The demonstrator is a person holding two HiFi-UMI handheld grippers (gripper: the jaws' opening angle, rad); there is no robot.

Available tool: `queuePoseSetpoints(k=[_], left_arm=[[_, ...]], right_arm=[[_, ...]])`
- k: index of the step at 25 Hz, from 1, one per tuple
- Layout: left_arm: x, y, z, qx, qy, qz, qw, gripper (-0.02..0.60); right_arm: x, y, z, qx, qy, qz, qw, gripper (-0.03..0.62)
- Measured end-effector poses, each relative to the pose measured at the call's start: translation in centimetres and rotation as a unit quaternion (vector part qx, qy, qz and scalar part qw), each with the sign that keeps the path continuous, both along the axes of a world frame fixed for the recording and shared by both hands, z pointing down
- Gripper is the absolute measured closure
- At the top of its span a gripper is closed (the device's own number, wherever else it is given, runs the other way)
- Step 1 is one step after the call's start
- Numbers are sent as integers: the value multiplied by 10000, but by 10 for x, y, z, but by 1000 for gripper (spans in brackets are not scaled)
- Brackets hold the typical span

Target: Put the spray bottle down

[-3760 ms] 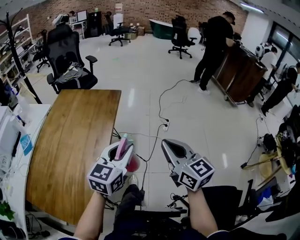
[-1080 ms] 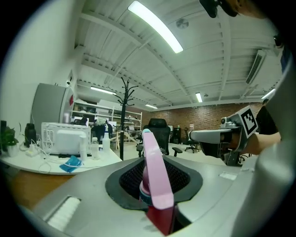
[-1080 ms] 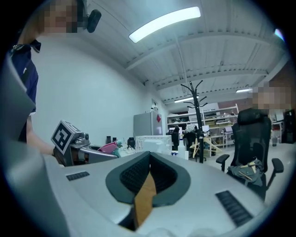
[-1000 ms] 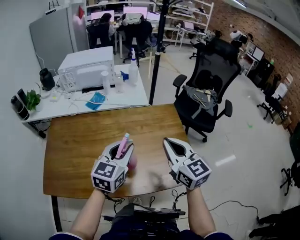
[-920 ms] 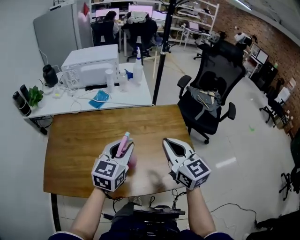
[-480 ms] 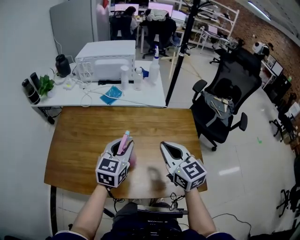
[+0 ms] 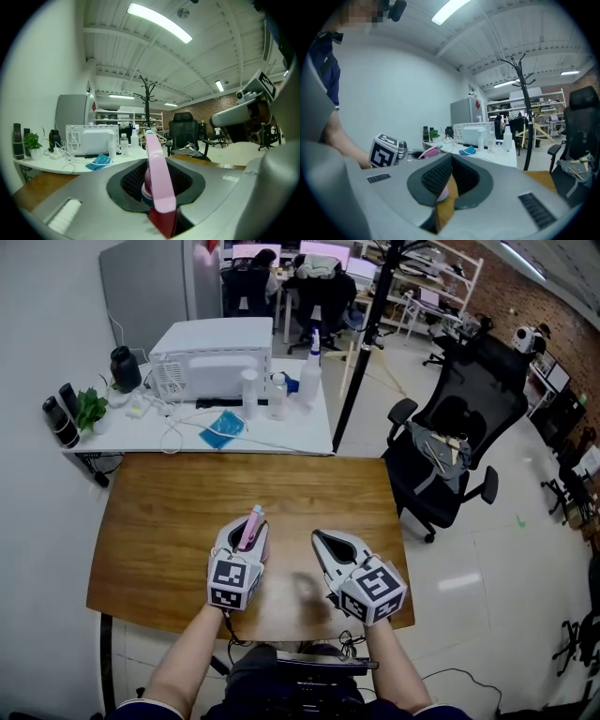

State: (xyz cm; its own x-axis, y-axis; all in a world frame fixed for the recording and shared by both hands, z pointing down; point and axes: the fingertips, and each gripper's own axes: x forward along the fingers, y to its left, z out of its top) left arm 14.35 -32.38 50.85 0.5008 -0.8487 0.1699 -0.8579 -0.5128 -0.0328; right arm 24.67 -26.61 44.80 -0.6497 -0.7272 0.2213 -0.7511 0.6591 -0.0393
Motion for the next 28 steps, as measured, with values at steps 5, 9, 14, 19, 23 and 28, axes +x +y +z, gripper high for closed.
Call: queuePoseSetpoints(k=[5, 9, 14, 19, 23, 28], left_arm=[[1, -8, 21, -62, -53, -115, 9999, 474], [1, -9, 29, -104, -7, -170, 9998, 474], [2, -10, 32, -94, 11, -178, 9998, 472], [1, -13, 35, -73, -65, -226, 9997, 471], [-1, -13, 37, -72, -51, -255, 9996, 468], [-2, -9, 43, -179, 25, -297, 9994, 273]], right_arm=[[4, 1, 5, -64, 30, 41, 10000, 591], [8, 1, 6, -90, 51, 103, 9999, 591], [11, 0, 7, -102, 54, 151, 9998, 591], [12, 0, 7, -102, 27, 173, 9998, 591], [13, 0, 6, -88, 12, 198, 9998, 591], [14, -1, 4, -80, -15, 198, 9998, 591]])
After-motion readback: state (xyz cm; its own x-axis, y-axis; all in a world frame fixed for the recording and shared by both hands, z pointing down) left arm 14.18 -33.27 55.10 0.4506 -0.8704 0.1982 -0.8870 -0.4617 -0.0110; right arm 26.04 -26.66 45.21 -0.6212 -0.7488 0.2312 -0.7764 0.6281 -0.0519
